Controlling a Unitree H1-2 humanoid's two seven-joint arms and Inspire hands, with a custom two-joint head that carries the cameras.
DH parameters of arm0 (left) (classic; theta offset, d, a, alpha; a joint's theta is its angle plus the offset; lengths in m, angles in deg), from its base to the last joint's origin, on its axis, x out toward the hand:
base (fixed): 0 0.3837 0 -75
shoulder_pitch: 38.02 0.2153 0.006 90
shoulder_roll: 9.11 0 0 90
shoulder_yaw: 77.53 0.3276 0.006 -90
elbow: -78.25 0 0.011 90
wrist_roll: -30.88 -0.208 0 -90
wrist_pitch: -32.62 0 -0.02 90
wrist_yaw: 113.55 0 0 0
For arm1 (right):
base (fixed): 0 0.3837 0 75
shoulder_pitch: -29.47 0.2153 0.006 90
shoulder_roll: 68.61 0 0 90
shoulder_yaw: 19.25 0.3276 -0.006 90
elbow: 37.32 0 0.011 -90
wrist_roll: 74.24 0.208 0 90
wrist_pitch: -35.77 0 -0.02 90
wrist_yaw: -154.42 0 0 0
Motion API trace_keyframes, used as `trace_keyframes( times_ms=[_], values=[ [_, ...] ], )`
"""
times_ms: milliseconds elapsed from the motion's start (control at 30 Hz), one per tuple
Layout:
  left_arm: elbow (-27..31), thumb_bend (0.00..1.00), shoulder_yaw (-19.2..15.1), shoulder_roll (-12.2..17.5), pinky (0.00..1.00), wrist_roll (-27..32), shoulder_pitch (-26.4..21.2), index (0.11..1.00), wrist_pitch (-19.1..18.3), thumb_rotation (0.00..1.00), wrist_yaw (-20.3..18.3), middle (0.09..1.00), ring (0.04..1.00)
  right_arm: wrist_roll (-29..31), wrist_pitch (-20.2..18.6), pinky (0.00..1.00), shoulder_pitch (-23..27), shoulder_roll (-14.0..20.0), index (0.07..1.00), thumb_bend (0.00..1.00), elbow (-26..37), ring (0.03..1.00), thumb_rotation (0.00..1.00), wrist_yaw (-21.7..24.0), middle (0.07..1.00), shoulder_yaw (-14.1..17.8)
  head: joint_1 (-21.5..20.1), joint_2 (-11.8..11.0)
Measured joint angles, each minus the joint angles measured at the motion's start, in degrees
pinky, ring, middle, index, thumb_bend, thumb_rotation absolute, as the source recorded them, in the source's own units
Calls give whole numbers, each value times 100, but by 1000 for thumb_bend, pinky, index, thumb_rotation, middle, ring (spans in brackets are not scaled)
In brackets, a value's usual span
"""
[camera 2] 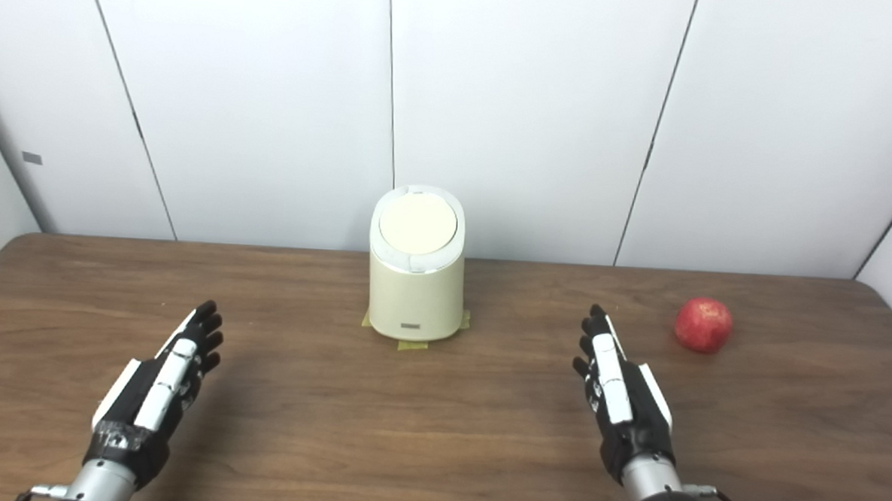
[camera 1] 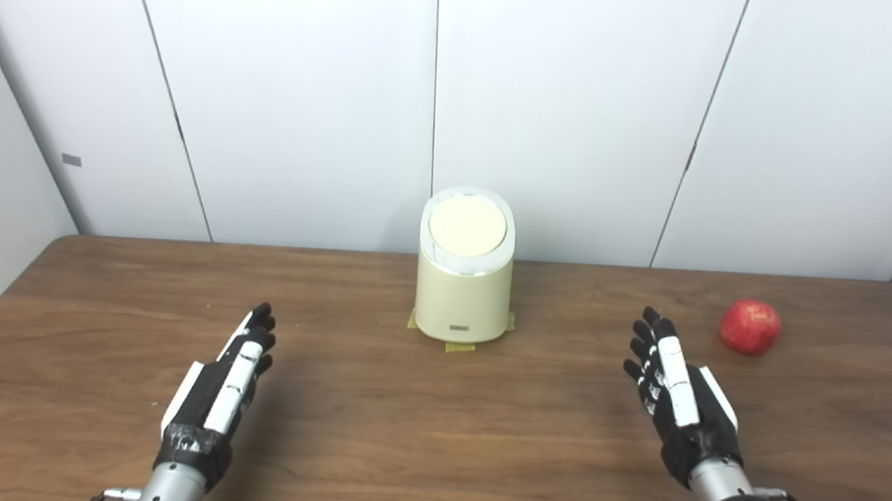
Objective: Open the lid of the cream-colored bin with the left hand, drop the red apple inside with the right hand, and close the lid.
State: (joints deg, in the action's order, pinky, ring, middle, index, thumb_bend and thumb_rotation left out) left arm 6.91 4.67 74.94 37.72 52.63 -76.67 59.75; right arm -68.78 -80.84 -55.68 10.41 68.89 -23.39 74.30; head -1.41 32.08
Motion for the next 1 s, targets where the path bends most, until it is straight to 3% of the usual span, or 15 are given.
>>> trace_keyframes(
  times_ms=[300, 433, 600, 733, 1000],
  values=[
    [206, 567, 15, -42, 1000, -146, -226, 1000, -251, 487, 230, 999, 970, 143, 16, 972, 0, 106, 1000, 638, -81, 1000, 955, 41, 1000, 88, 35, -53],
    [200, 582, 68, -27, 967, -287, -692, 1000, -492, 441, 321, 986, 927, 194, 19, 973, 1, 112, 1000, 621, -94, 1000, 966, 53, 1000, 105, 70, -88],
    [203, 627, 349, 186, 929, -517, -1482, 1000, -765, 521, 288, 1000, 939, 224, 29, 964, 4, 114, 1000, 597, -101, 1000, 997, 83, 1000, 111, 79, -106],
    [172, 661, 586, 332, 932, -682, -1926, 1000, -787, 517, 132, 1000, 949, 233, 49, 960, 4, 114, 1000, 584, -123, 1000, 1000, 86, 1000, 139, 96, -114],
    [-635, 662, 807, 361, 907, -889, -2968, 1000, -790, 445, -200, 1000, 974, 226, 109, 957, 14, 77, 1000, 587, -246, 1000, 1000, 82, 1000, 120, 123, -141]
  ],
)
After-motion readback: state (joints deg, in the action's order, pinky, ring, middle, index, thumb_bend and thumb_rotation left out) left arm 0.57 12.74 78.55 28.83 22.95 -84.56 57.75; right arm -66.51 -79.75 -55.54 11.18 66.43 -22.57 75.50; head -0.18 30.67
